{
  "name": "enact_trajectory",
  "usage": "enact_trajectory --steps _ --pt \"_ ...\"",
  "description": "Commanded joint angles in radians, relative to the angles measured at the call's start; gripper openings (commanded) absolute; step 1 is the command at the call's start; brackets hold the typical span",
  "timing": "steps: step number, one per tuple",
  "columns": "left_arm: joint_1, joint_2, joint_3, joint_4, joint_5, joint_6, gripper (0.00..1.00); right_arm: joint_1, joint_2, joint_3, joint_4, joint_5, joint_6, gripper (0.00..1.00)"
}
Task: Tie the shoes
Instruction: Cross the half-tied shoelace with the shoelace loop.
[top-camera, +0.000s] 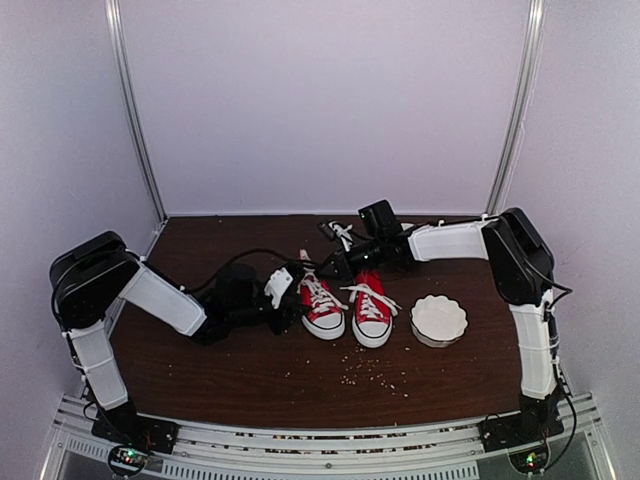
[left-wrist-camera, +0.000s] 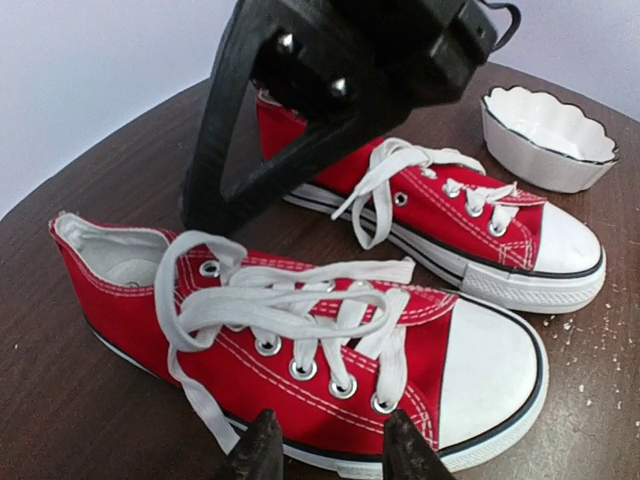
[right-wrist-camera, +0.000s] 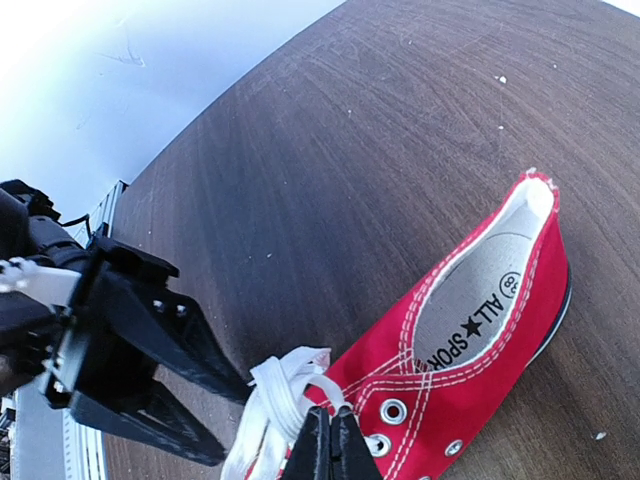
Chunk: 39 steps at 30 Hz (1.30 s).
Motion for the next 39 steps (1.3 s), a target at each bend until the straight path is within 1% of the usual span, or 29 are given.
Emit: enact_trajectory --steps 1,2,4,7,11,14,17,22,24,28,33,39 --pt "-0.013 0.024 0.022 0.069 -0.103 -0.011 0.36 0.006 0.017 0.073 -0.035 0.006 -0.032 0.00" --pt "-0.014 0.017 0.020 0.065 -0.162 0.016 0.37 0.003 0.026 0.093 -0.054 0.008 -0.038 0.00" --pt "-0.014 -0.007 0.026 0.040 -0.228 0.101 0.42 0.000 0.032 0.114 -0.084 0.000 -0.051 0.00" --pt "-0.013 -0.023 0.088 -0.094 -0.279 0.220 0.49 -0.001 0.027 0.119 -0.106 0.000 -0.070 0.00" --pt "-0.002 -0.001 0.166 -0.232 -0.260 0.335 0.58 -0.002 0.023 0.120 -0.129 0.001 -0.088 0.01" --pt "0.009 0.023 0.200 -0.252 -0.268 0.388 0.59 -0.003 0.025 0.122 -0.133 -0.001 -0.090 0.01" --pt "0.014 0.039 0.227 -0.240 -0.209 0.422 0.59 -0.004 0.029 0.124 -0.131 -0.007 -0.088 0.01" --pt "0.014 0.084 0.293 -0.280 -0.152 0.451 0.57 -0.005 0.020 0.122 -0.139 -0.011 -0.096 0.01" --pt "0.014 0.092 0.299 -0.279 -0.161 0.451 0.54 -0.008 0.019 0.122 -0.141 -0.013 -0.097 0.02" --pt "0.021 0.080 0.283 -0.232 -0.146 0.429 0.42 -0.009 0.024 0.121 -0.138 -0.021 -0.095 0.02" --pt "0.048 0.076 0.268 -0.194 -0.114 0.373 0.19 -0.013 0.026 0.122 -0.136 -0.035 -0.095 0.03" --pt "0.097 0.073 0.234 -0.126 -0.018 0.295 0.03 -0.016 0.045 0.142 -0.159 -0.048 -0.107 0.04"
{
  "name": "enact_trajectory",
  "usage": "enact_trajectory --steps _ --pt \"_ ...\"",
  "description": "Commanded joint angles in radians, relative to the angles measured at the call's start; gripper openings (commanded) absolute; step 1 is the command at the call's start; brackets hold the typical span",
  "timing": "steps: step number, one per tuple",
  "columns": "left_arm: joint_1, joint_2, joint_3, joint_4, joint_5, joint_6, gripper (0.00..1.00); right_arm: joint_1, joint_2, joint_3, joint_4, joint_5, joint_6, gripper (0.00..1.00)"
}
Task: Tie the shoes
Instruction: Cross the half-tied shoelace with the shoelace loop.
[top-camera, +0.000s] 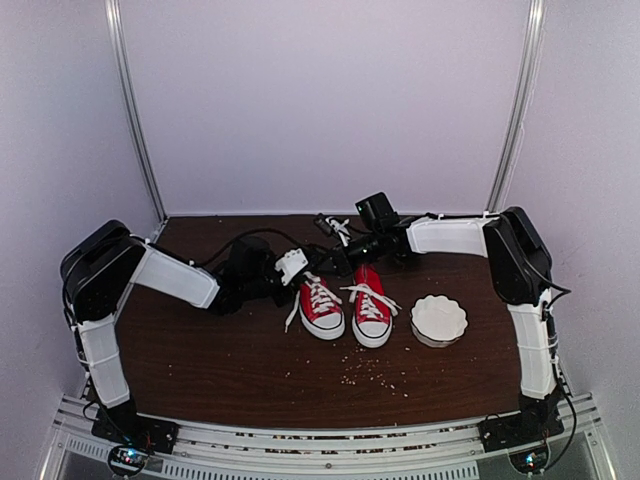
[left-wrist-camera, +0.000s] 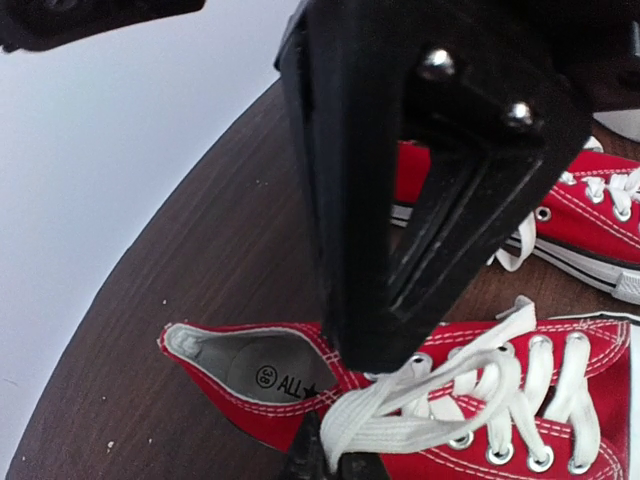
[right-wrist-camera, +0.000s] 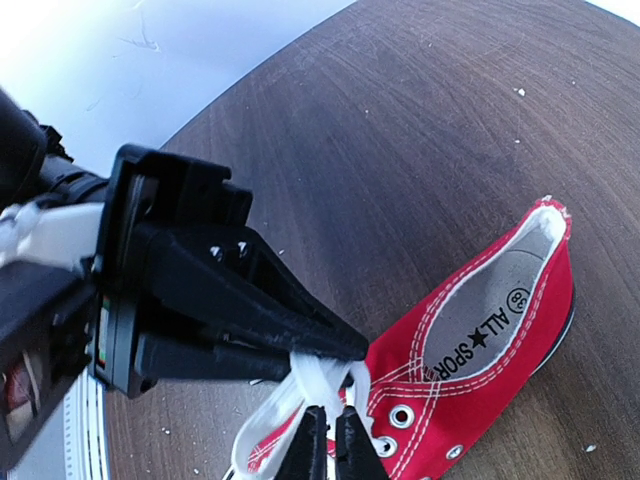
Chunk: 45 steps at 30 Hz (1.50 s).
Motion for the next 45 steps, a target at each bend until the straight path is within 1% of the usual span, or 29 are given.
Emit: enact_trajectory --steps 1,6,12,15,21,25,31,39,45 --pt "0.037 -0.006 -0.029 0.102 0.094 -0.069 0.01 -0.007 0.035 0.051 -0.029 -0.021 -0.021 0.04" --pt "0.052 0.002 -0.041 0.143 0.162 -0.101 0.00 -0.007 0.092 0.128 -0.065 -0.037 -0.014 0.05" --pt "0.059 0.012 -0.028 0.133 0.176 -0.122 0.00 -0.008 0.142 0.192 -0.145 -0.059 -0.048 0.06" --pt "0.060 0.014 -0.024 0.130 0.180 -0.123 0.00 -0.008 0.147 0.193 -0.156 -0.096 -0.063 0.07" --pt "0.060 0.021 -0.011 0.113 0.188 -0.125 0.00 -0.008 0.153 0.191 -0.161 -0.153 -0.079 0.11" --pt "0.060 0.021 -0.012 0.112 0.191 -0.123 0.00 -0.009 0.150 0.191 -0.150 -0.140 -0.069 0.13" --pt "0.060 0.021 -0.012 0.112 0.193 -0.124 0.00 -0.018 0.126 0.147 -0.036 -0.127 0.015 0.11" --pt "0.061 0.025 -0.005 0.110 0.202 -0.123 0.00 -0.017 0.139 0.139 -0.047 -0.158 0.007 0.13" --pt "0.061 0.027 0.001 0.102 0.205 -0.125 0.00 -0.010 0.143 0.139 -0.082 -0.183 -0.025 0.18"
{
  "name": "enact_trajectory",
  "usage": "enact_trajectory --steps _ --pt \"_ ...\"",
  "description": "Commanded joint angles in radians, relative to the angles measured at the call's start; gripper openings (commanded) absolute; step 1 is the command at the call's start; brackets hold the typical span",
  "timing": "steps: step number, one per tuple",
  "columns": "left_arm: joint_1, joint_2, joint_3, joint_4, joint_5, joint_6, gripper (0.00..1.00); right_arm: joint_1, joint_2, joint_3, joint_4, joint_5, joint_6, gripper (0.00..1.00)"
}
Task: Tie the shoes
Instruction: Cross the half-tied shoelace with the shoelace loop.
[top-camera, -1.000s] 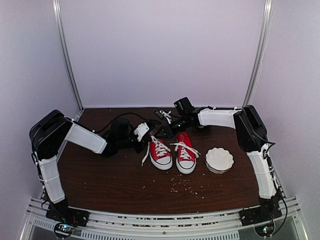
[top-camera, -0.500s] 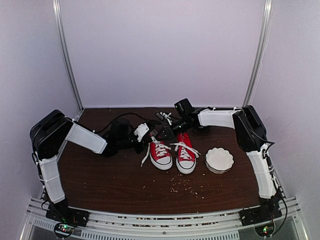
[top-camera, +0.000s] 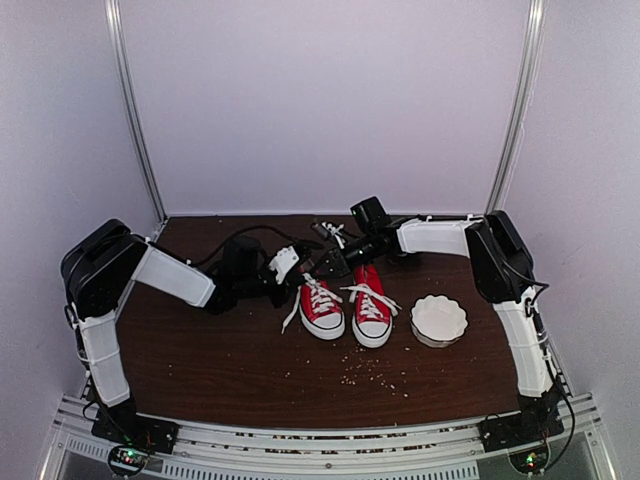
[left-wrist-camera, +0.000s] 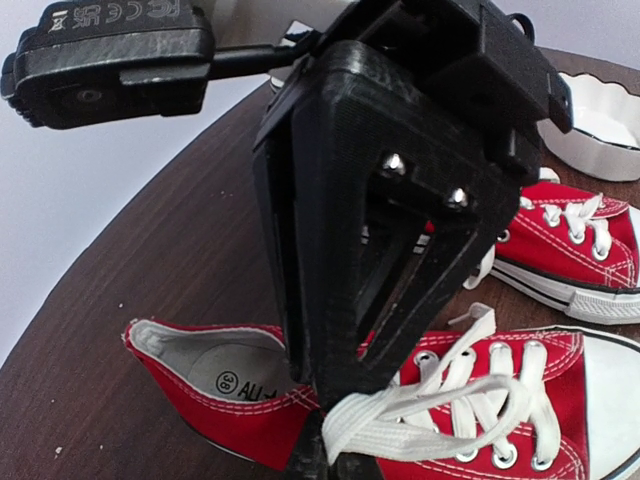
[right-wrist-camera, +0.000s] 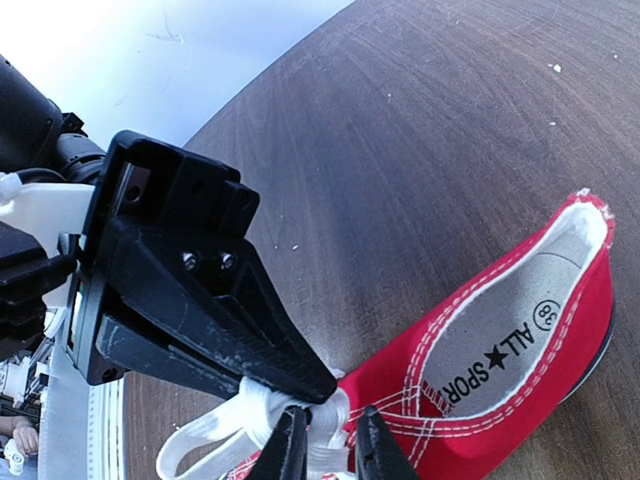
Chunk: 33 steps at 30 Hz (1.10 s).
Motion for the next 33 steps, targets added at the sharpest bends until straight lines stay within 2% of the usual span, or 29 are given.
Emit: enact_trajectory --steps 1,5,11,16,23,30,33 --pt "0.008 0.013 0.028 0.040 0.021 -0.010 0.00 0.006 -0.003 -0.008 -0.023 -0.041 -0.030 0.19" --pt "0.008 0.013 0.030 0.042 0.024 -0.012 0.00 0.015 0.001 0.001 -0.048 -0.019 -0.048 0.19" --pt "0.007 0.013 0.027 0.062 0.035 -0.020 0.00 0.016 0.007 0.003 -0.055 0.011 -0.043 0.12" --pt "0.008 0.012 0.024 0.083 0.049 -0.029 0.00 0.015 0.000 -0.002 -0.050 0.044 -0.034 0.00" --pt "0.009 0.007 0.011 0.085 0.039 -0.026 0.04 0.004 -0.057 -0.057 0.028 0.074 0.005 0.00" --pt "0.009 -0.007 -0.005 0.079 0.026 -0.020 0.19 0.001 -0.080 -0.090 0.082 0.077 0.028 0.00" --pt "0.010 -0.021 -0.030 0.098 0.016 -0.019 0.18 0.001 -0.089 -0.106 0.094 0.058 0.026 0.00"
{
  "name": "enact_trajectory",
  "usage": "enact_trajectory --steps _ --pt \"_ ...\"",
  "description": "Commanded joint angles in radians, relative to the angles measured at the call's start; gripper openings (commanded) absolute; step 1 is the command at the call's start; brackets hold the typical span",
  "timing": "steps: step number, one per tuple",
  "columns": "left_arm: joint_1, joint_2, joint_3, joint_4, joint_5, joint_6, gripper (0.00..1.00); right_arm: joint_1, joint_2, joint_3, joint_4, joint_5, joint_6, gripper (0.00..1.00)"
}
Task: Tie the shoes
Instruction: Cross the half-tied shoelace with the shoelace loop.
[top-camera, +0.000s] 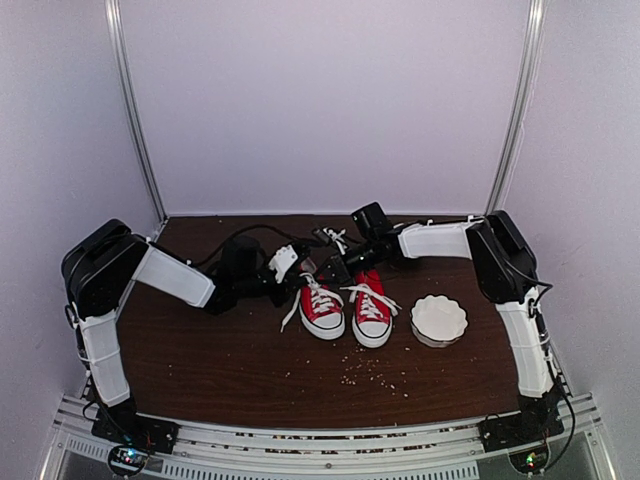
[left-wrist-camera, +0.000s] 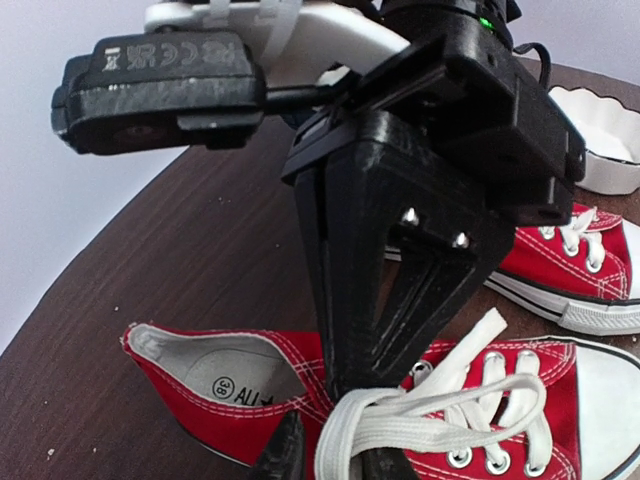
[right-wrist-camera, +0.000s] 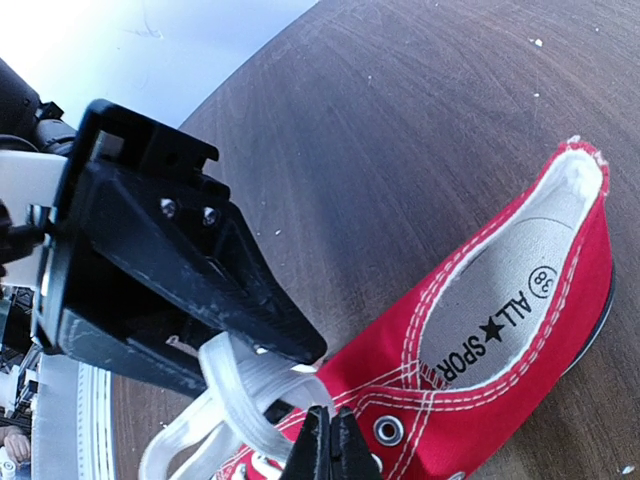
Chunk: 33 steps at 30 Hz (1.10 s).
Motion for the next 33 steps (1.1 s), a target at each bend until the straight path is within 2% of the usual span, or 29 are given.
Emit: enact_trajectory --steps 1,8,12,16,21,24,33 --pt "0.005 -0.026 -0.030 0.074 -0.013 0.001 0.16 -0.004 -0.061 -0.027 0.046 -0.016 0.010 0.00" --pt "0.004 -0.007 0.001 0.035 -0.042 0.010 0.00 -0.004 -0.029 0.003 0.046 -0.013 0.024 0.03" --pt "0.004 -0.001 -0.003 0.084 0.006 -0.029 0.00 -0.002 0.003 0.031 0.044 -0.032 0.036 0.05" --pt "0.012 0.022 0.010 0.097 0.056 -0.076 0.00 0.002 0.005 0.029 0.057 -0.073 0.026 0.12" --pt "0.039 0.050 0.002 0.169 0.136 -0.169 0.00 0.002 0.013 0.028 0.060 -0.120 0.017 0.13" --pt "0.046 0.059 0.004 0.190 0.162 -0.191 0.00 0.002 0.015 0.028 0.019 -0.124 -0.025 0.17" --pt "0.051 0.071 0.019 0.221 0.235 -0.226 0.00 0.005 0.012 0.015 0.041 -0.101 -0.015 0.15"
